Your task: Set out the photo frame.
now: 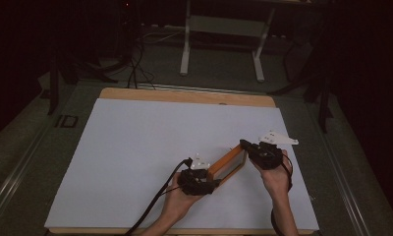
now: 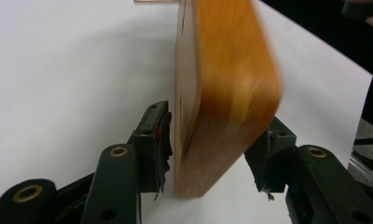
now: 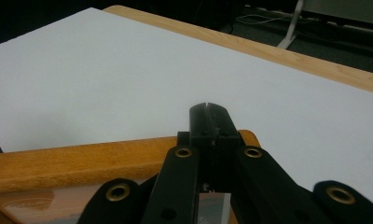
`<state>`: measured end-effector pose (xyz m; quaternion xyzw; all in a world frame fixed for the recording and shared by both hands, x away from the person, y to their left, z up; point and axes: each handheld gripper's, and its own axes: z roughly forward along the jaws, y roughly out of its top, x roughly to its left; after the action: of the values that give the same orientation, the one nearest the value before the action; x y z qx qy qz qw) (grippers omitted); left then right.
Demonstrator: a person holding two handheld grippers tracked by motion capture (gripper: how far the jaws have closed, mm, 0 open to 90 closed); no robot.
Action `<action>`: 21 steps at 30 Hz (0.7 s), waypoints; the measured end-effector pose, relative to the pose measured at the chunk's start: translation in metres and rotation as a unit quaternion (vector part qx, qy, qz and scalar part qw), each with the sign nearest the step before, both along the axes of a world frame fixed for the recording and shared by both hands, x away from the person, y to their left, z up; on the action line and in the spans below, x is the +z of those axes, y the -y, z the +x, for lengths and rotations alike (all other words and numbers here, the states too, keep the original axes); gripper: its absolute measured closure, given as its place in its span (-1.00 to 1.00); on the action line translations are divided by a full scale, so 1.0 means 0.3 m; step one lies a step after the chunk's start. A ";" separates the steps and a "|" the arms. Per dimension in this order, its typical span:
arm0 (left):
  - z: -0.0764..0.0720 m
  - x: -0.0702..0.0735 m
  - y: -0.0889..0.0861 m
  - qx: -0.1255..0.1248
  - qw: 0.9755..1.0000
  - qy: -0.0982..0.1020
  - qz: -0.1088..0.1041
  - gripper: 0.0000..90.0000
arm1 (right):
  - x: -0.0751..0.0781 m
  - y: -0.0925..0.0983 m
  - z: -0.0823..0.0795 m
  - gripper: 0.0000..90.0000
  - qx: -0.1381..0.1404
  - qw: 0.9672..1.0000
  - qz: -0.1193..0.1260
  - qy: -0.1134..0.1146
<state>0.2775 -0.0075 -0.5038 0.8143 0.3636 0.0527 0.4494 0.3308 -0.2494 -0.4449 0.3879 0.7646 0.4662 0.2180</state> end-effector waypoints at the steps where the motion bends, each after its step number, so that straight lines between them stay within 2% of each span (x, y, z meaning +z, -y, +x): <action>1: -0.002 -0.012 0.003 0.000 1.000 0.002 0.002 0.19 | 0.000 0.000 0.000 1.00 0.000 1.000 0.000 0.000; 3: -0.004 -0.026 0.006 -0.007 1.000 0.007 0.000 0.26 | 0.000 -0.001 0.000 1.00 -0.001 1.000 0.000 0.000; 5: -0.003 -0.031 0.003 -0.010 1.000 0.019 0.001 0.46 | 0.000 0.000 0.000 1.00 0.000 1.000 0.000 -0.001; 7: -0.003 -0.029 -0.002 -0.009 0.999 0.033 0.011 0.51 | 0.001 0.001 0.000 1.00 -0.001 1.000 0.000 -0.002; 8: 0.000 -0.028 -0.005 -0.010 0.999 0.033 0.011 0.53 | 0.000 0.001 0.000 1.00 -0.001 1.000 0.000 -0.001; 12: 0.026 -0.011 -0.038 -0.018 1.000 0.009 -0.004 0.54 | 0.005 0.003 -0.002 1.00 0.001 1.000 -0.005 0.001; 16: 0.061 0.046 -0.091 -0.035 0.999 -0.004 -0.010 0.54 | 0.013 0.011 -0.008 0.94 0.005 1.000 0.001 0.004; 21: 0.101 0.153 -0.152 -0.057 0.998 -0.004 0.008 0.54 | 0.028 0.016 -0.013 0.53 0.034 0.999 0.020 0.004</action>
<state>0.3078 0.0380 -0.4579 0.8372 0.3182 0.0264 0.4440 0.3267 -0.2543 -0.4365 0.3642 0.7670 0.4899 0.1977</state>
